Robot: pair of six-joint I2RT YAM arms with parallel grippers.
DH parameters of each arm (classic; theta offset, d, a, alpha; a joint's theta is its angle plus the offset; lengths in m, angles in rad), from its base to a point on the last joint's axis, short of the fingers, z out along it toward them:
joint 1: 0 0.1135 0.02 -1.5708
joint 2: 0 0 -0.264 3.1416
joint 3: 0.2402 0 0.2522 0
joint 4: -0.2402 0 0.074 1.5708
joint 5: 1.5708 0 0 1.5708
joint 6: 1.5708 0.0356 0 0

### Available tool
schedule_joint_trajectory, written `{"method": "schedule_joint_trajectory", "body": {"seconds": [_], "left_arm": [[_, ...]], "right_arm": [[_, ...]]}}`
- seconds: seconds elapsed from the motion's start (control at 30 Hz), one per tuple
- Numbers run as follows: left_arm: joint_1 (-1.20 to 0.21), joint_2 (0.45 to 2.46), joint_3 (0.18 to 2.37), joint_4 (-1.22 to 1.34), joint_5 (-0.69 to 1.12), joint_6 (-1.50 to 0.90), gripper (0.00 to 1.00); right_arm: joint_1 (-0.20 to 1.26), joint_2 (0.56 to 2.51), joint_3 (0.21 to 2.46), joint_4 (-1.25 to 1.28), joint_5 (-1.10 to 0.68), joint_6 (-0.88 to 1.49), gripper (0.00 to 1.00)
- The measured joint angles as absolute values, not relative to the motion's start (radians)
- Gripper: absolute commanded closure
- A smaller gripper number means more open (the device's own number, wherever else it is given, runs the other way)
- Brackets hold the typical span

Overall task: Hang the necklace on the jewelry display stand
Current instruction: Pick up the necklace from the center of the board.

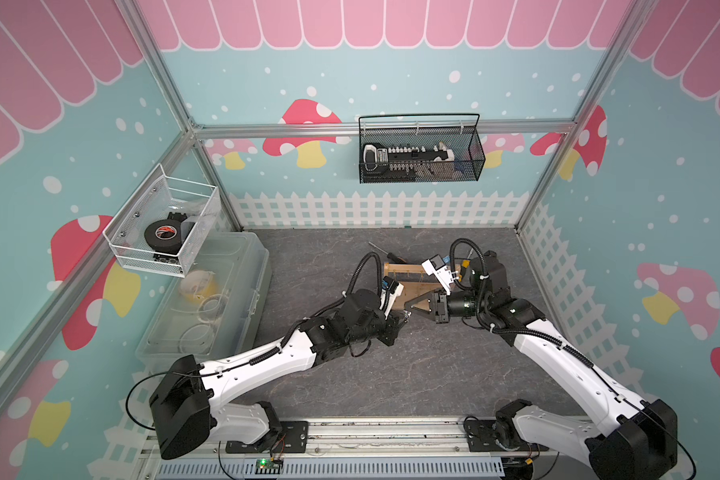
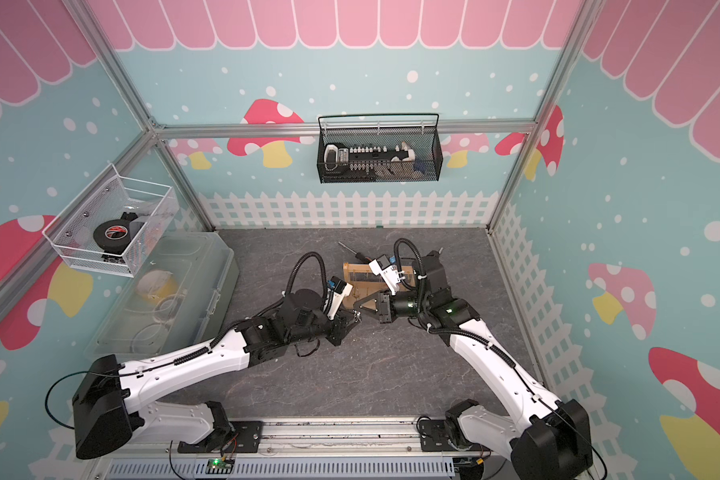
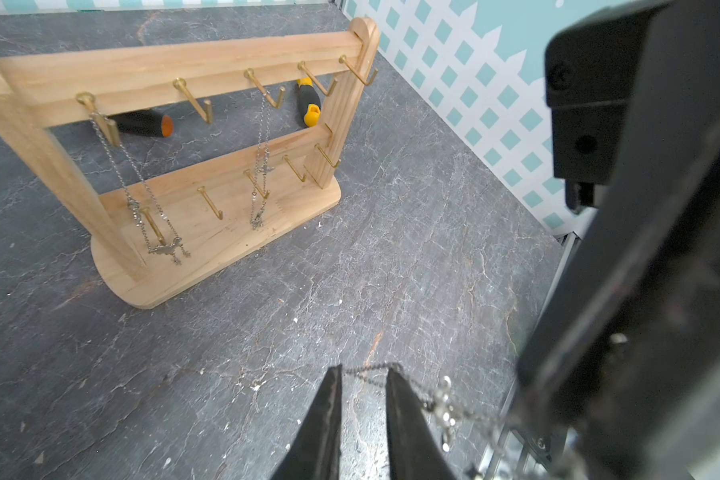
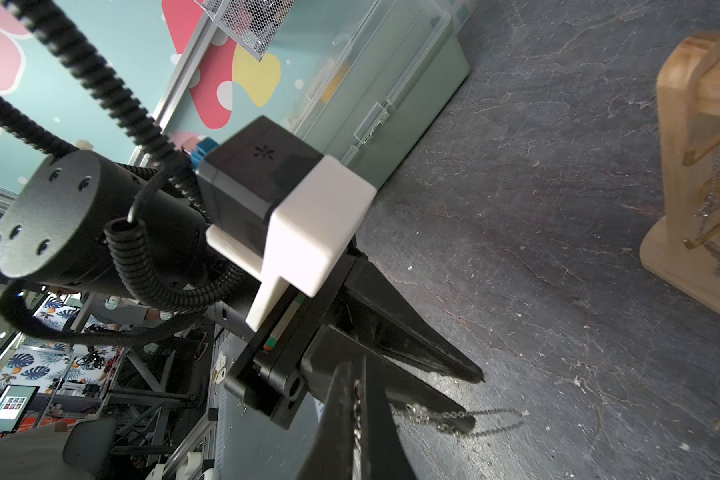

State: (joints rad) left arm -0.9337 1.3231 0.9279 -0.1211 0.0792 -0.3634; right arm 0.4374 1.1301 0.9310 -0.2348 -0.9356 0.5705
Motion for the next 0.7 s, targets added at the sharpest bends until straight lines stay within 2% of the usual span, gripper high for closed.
{"method": "schedule_joint_trajectory", "body": {"seconds": [0.17,0.7], "left_arm": [[-0.934,1.323,0.928,-0.113,0.084,-0.364,0.73],[-0.937,1.322,0.905,-0.092,0.109,-0.367,0.69]], "right_arm": [[0.440,1.130,0.931,-0.235,-0.936,0.570,1.00],[0.440,1.130,0.952,-0.238,-0.936,0.562,1.00]]}}
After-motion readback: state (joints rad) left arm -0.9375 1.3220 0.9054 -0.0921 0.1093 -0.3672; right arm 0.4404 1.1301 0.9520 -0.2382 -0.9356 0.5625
